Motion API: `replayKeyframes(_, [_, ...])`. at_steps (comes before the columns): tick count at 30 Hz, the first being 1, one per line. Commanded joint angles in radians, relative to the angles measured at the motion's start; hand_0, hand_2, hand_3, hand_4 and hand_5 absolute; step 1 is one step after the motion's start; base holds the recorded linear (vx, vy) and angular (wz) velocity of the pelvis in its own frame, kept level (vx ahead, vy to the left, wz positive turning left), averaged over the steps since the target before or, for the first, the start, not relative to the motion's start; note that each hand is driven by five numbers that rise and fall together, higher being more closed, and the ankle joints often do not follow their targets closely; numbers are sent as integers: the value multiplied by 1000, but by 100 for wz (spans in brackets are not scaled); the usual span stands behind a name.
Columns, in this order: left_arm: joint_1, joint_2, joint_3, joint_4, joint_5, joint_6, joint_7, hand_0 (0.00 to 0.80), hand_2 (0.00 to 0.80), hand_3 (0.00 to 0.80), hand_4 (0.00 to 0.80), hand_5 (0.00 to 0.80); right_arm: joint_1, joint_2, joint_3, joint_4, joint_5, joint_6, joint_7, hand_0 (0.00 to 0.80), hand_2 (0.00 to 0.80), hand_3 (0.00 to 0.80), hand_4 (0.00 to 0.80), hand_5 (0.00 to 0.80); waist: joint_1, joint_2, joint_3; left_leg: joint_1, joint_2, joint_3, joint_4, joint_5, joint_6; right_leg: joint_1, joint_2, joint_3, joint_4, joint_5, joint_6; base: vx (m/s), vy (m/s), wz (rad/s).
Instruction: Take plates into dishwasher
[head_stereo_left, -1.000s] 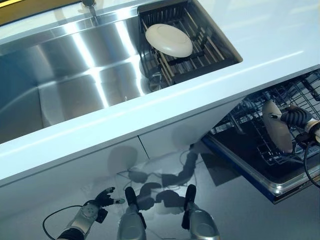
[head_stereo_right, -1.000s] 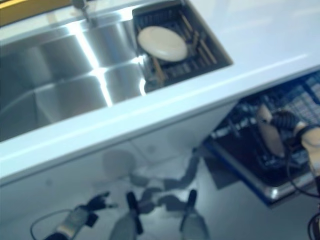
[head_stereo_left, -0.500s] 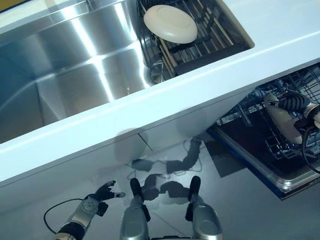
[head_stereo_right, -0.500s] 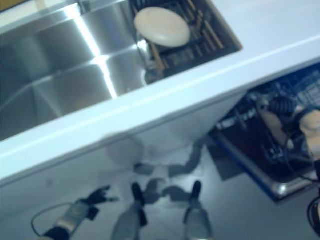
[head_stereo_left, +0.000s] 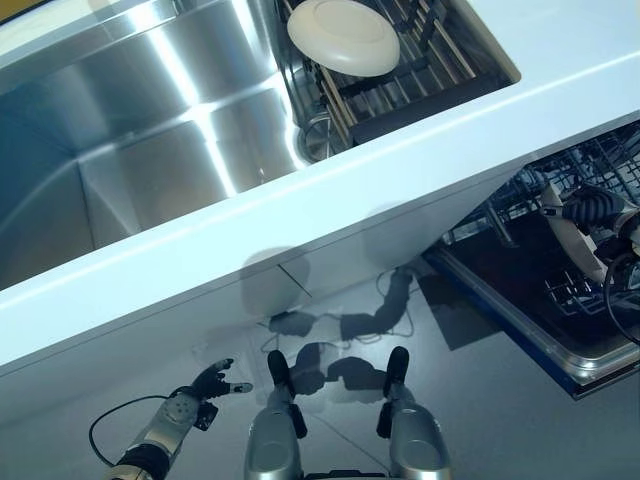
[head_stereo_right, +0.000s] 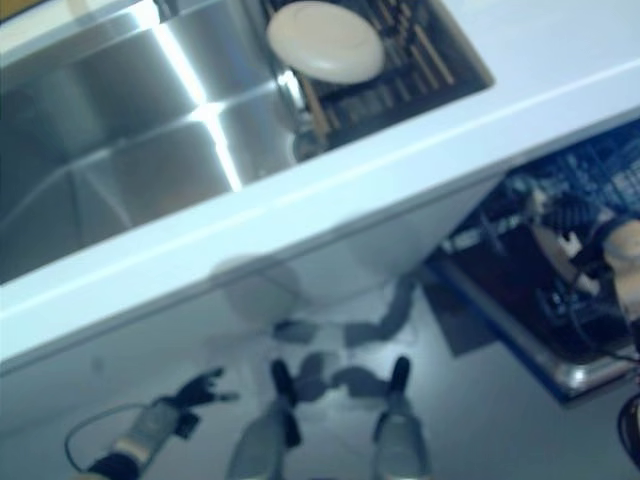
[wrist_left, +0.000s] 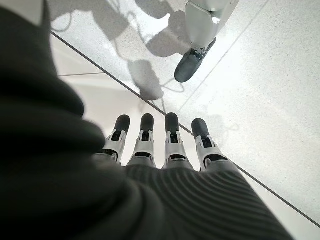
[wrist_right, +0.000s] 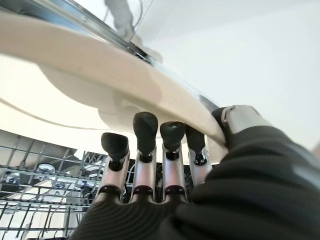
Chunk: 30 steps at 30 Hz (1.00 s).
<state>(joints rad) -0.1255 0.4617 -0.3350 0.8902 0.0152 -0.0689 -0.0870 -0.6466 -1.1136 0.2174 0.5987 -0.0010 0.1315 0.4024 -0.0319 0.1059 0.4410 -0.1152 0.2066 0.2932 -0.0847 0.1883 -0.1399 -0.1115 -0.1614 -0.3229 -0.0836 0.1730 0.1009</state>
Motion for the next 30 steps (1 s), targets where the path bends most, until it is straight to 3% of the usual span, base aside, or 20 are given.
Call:
replayKeyframes(1, [-27, 41, -47, -26, -36, -17, 1, 0, 0, 0, 0, 0, -99, -17, 64, -4, -2, 0, 3, 800, 800, 800, 800, 800, 49, -47, 37, -33, -16, 3, -3, -39, -23, -84, -28, -57, 236, -207, -5, -2, 32, 0])
replayKeyframes(20, [-27, 58, -51, -40, -49, -10, 7, 0, 0, 0, 0, 0, -76, -18, 29, 75, -25, 70, -123, 800, 800, 800, 800, 800, 59, -63, 42, -35, -17, 1, -3, -39, -19, -72, -26, -58, 215, -184, 9, 0, 0, 0])
replayKeyframes(30, [-19, 56, -53, -47, -61, -8, 16, 0, 0, 0, 0, 0, -90, -45, 32, 83, -147, 102, -239, 800, 800, 800, 800, 800, 60, -67, 45, -34, -18, 9, -3, -40, -19, -64, -24, -60, 202, -174, 15, 0, 0, 0])
